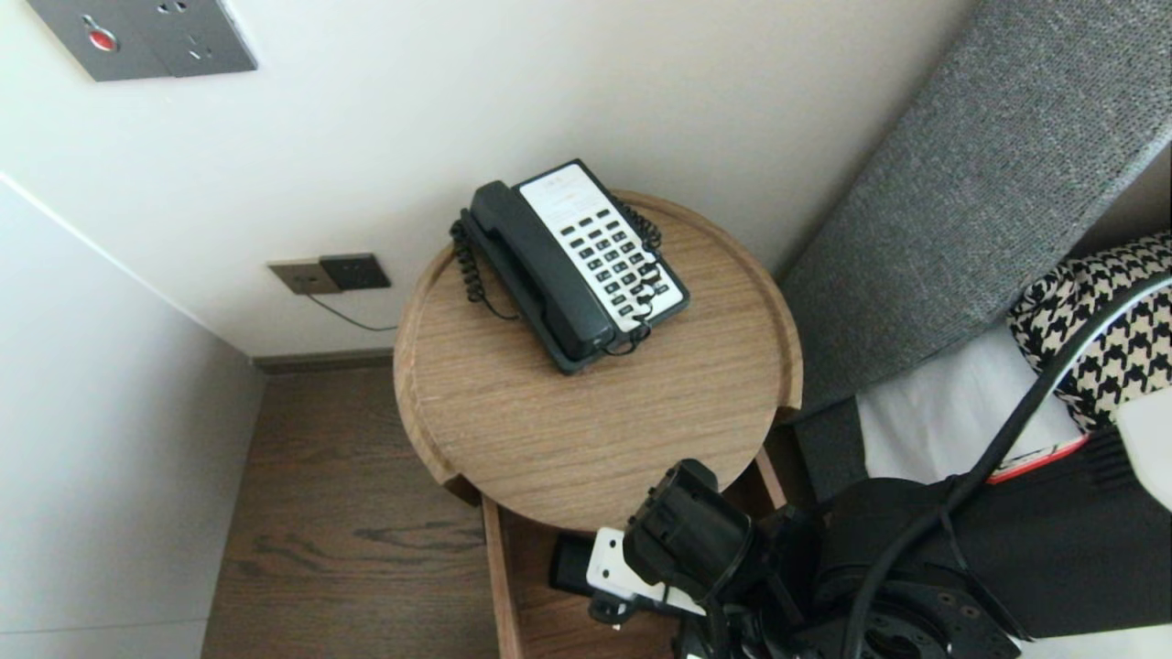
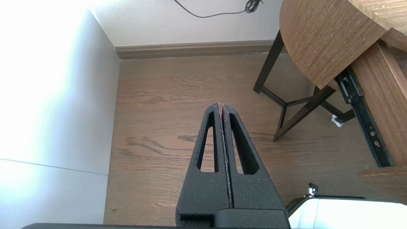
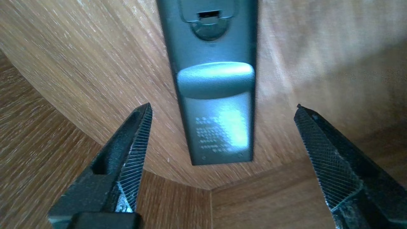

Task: Take the remote control out of the drawer one by one and place them on the table

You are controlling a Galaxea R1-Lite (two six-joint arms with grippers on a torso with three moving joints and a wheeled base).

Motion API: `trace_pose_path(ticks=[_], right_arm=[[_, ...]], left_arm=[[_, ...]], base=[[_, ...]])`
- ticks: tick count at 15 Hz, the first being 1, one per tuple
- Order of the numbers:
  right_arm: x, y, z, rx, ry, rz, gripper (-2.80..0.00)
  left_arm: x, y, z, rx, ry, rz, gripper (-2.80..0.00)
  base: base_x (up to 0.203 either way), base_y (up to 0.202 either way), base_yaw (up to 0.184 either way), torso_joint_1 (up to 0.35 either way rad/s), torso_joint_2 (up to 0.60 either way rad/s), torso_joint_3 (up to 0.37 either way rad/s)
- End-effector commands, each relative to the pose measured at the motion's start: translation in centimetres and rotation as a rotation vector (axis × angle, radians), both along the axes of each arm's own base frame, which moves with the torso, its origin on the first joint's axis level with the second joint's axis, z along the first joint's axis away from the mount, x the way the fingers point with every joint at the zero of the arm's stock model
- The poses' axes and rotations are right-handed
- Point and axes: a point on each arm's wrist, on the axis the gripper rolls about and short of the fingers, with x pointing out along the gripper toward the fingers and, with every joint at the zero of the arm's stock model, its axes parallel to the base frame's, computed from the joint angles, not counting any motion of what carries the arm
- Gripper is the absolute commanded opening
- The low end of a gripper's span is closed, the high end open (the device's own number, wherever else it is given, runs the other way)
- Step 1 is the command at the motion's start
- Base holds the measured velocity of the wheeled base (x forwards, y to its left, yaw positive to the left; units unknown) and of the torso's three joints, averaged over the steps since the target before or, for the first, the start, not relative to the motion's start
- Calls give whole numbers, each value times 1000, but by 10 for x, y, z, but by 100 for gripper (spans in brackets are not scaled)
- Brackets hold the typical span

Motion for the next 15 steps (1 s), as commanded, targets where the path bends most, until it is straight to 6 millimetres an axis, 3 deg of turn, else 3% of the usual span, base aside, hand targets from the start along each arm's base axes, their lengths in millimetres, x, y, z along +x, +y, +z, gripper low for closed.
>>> trace_pose_path(ticks=[1, 11, 15], right_arm=[[-1, 0, 9, 28, -22, 3, 0], [17, 27, 9, 71, -42, 7, 0], [12, 26, 13, 71, -44, 18, 0]], left_arm=[[0, 0, 0, 0, -2, 1, -280], [0, 0, 0, 0, -2, 1, -280], [0, 0, 0, 0, -2, 1, -280]], base=[[0, 0, 0, 0, 0, 0], [0, 0, 0, 0, 0, 0], [0, 0, 0, 0, 0, 0]])
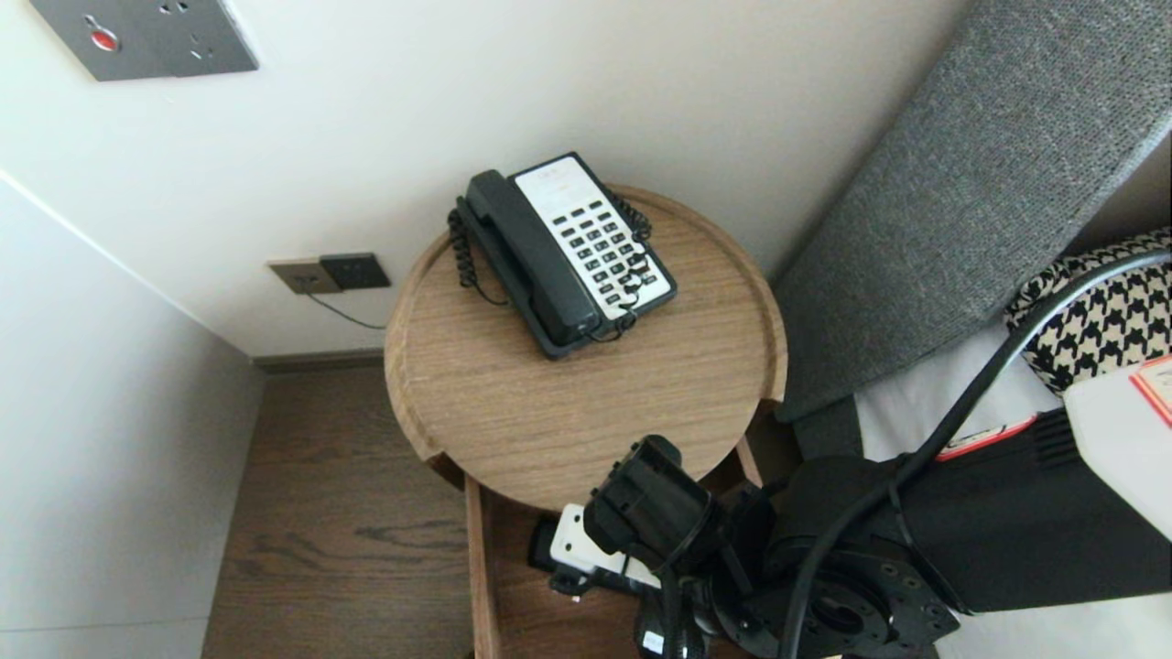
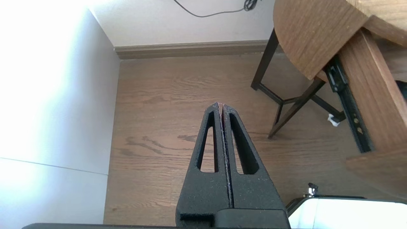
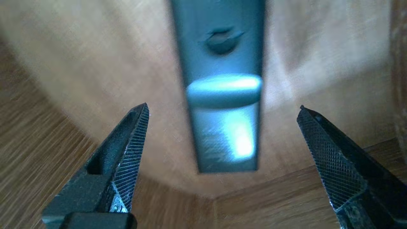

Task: Take the remote control out of the drawer one by one and place them on the table

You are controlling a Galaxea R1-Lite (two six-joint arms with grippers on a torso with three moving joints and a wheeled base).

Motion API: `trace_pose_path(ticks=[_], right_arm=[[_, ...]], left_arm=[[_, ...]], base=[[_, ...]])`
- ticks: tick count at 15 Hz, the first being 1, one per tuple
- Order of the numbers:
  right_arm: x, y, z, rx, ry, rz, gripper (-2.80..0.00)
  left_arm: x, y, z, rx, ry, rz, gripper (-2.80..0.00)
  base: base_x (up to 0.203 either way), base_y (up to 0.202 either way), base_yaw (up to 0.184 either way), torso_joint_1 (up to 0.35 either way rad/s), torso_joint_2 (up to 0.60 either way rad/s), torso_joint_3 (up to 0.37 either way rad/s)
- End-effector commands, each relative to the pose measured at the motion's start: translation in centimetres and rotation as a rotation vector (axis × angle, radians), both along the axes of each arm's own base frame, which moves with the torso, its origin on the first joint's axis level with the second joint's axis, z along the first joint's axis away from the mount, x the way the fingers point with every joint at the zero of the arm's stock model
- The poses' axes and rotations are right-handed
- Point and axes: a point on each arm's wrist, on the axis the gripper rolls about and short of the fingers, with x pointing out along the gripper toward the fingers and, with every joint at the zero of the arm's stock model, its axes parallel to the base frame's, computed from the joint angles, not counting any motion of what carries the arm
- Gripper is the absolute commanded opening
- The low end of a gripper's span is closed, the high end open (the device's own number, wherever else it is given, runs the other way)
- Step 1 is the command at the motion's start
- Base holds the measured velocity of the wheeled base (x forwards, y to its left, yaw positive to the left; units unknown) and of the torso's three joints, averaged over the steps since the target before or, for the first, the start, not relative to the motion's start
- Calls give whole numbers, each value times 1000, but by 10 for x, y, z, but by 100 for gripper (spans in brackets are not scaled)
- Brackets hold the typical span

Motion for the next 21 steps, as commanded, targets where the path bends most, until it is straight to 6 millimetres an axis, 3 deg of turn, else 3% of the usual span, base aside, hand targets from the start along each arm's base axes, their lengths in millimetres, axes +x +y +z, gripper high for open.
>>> trace_pose_path(ticks=[1, 9, 21], right_arm=[[-4, -5, -2, -18, 6, 1, 0], [-23, -19, -7, -46, 28, 8, 0], [-33, -24, 8, -11, -7, 13, 0]], left_arm=[[0, 0, 0, 0, -2, 1, -280], [0, 0, 0, 0, -2, 1, -280], [0, 0, 0, 0, -2, 1, -280]], base=[[0, 0, 0, 0, 0, 0], [0, 0, 0, 0, 0, 0], [0, 0, 0, 0, 0, 0]])
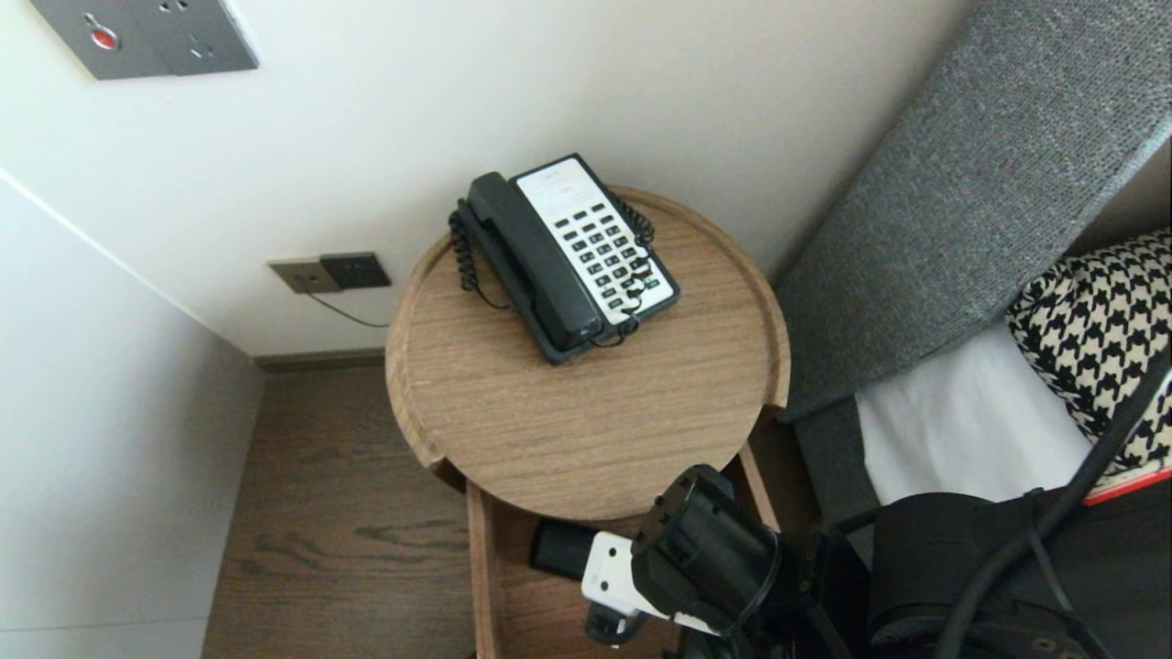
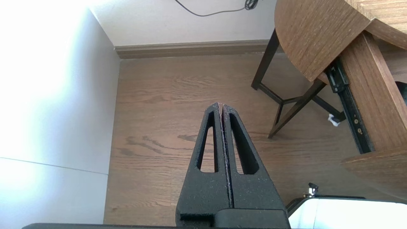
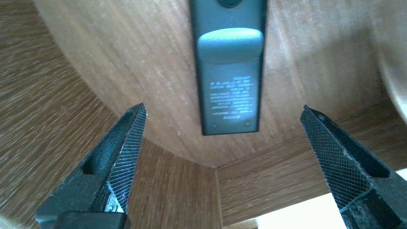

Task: Take the remote control out of the drawer one by one and place them on the table

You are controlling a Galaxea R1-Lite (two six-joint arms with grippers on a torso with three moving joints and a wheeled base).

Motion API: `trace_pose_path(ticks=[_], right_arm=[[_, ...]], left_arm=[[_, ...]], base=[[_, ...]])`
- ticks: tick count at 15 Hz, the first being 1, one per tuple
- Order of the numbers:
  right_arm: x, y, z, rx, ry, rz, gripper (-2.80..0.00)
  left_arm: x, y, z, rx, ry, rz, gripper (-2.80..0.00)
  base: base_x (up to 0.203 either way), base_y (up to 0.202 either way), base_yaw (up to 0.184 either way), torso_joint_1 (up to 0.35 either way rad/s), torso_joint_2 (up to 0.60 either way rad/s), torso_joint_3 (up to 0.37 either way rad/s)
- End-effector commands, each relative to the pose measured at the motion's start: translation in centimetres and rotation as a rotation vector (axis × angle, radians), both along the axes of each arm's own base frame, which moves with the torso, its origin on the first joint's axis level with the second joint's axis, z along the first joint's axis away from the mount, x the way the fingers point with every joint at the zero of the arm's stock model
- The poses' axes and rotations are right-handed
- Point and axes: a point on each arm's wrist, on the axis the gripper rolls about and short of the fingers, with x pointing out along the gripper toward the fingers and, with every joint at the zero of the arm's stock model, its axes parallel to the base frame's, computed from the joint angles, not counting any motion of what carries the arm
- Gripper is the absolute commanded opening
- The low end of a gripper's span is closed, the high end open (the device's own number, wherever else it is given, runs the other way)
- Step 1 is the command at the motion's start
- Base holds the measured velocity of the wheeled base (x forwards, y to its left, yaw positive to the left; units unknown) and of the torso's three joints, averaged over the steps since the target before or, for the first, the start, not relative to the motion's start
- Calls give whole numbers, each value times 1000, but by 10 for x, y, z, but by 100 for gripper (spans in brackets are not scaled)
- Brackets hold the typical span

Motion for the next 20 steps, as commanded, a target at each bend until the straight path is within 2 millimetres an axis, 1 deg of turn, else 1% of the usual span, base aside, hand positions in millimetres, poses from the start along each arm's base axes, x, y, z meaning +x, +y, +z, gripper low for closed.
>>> trace_pose_path(ticks=[1, 4, 8, 11, 20], right_arm=[[3, 5, 4, 21, -19, 0, 0], [10, 16, -2, 63, -49, 2, 0], [5, 14, -2, 65, -46, 10, 0], [8, 19, -3, 93, -56, 1, 0], [24, 37, -29, 118, -72, -11, 0]], left_arm=[[0, 0, 0, 0, -2, 1, -280], [0, 0, 0, 0, -2, 1, -280], [0, 0, 0, 0, -2, 1, -280], [0, 0, 0, 0, -2, 1, -280], [0, 0, 0, 0, -2, 1, -280]], base=[[0, 0, 0, 0, 0, 0], [0, 0, 0, 0, 0, 0], [0, 0, 0, 0, 0, 0], [0, 0, 0, 0, 0, 0], [0, 0, 0, 0, 0, 0]])
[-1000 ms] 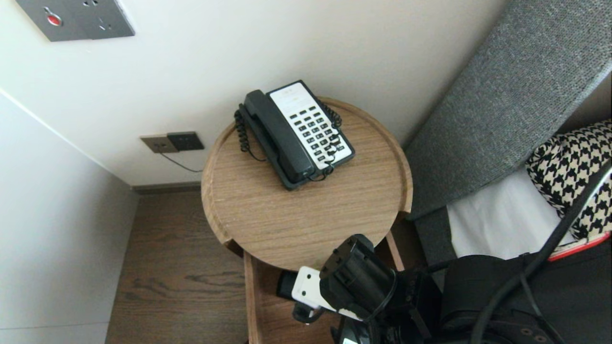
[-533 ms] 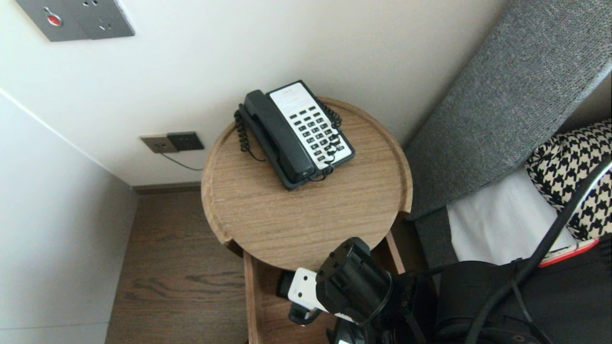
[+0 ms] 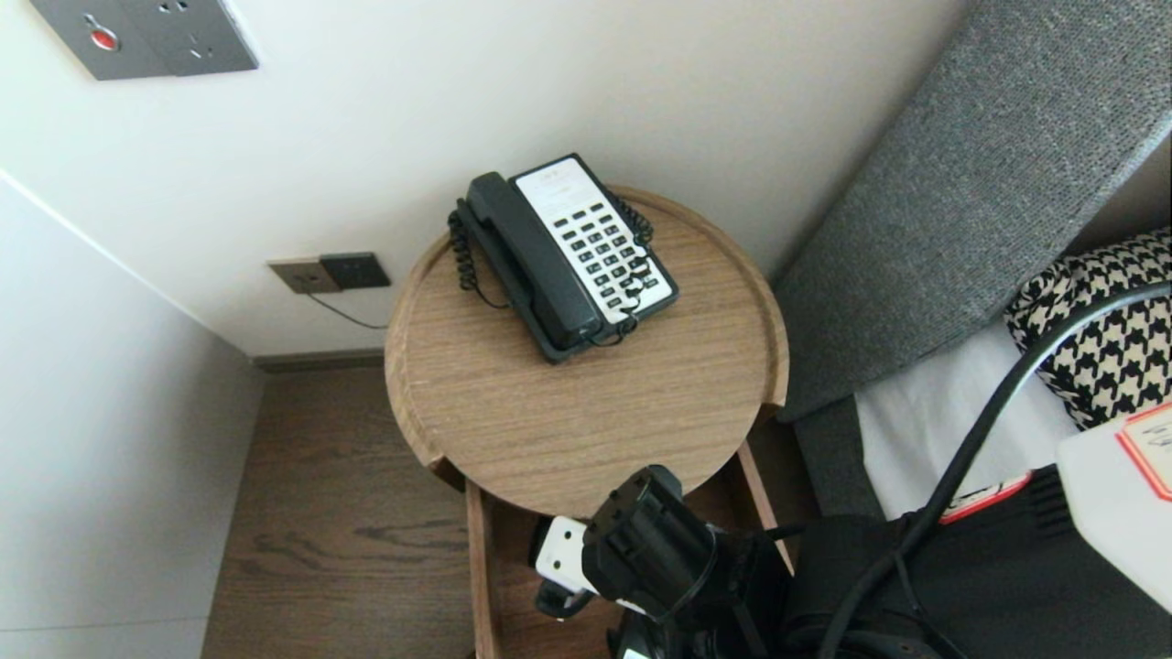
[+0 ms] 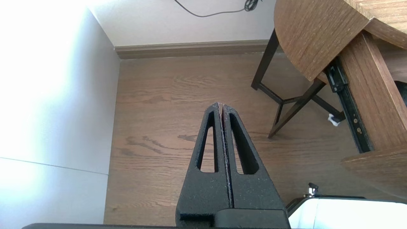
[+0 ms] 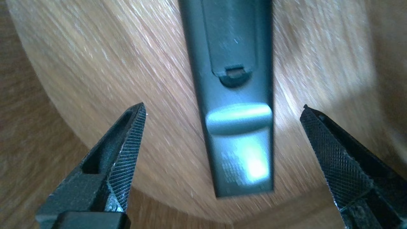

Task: Take the remote control out of the drawer one by one and place them on the table

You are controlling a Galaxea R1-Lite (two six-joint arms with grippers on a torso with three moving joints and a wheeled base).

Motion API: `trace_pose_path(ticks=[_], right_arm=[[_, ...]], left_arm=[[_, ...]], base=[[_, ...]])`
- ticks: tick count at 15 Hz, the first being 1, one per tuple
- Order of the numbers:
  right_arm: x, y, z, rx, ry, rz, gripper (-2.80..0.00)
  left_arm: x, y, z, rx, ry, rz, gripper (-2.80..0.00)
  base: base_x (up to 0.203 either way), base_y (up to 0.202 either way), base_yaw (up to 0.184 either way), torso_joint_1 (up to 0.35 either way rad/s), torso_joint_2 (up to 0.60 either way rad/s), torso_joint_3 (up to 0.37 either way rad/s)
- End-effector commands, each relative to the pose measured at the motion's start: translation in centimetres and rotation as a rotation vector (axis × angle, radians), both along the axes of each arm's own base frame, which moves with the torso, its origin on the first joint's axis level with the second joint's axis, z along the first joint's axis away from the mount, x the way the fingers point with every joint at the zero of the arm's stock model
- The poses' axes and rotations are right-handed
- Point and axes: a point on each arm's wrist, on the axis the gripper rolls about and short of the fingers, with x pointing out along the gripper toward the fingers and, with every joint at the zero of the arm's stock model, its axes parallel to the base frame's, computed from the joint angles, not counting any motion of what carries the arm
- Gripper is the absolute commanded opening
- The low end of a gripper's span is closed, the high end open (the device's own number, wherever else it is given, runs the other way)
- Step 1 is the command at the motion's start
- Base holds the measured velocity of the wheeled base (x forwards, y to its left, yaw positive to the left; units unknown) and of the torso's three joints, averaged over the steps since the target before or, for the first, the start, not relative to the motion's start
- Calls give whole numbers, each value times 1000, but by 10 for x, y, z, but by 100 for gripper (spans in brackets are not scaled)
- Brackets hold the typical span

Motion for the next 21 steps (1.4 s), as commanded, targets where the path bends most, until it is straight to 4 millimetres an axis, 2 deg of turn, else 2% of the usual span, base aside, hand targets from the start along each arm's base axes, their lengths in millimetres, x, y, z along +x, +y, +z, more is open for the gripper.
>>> trace_pose_path(ticks=[1, 14, 15, 21], right_arm=[[4, 4, -9, -15, 3, 0, 0], [5, 2, -13, -29, 14, -6, 0], [4, 2, -12, -26, 12, -5, -280], [2, -2, -6, -15, 3, -7, -280]], left_arm=[[0, 0, 0, 0, -2, 1, -280], [0, 0, 0, 0, -2, 1, -280], [0, 0, 0, 0, -2, 1, -280], [0, 0, 0, 0, -2, 1, -280]], base=[[0, 0, 0, 0, 0, 0], [0, 0, 0, 0, 0, 0], [0, 0, 0, 0, 0, 0], [0, 0, 0, 0, 0, 0]])
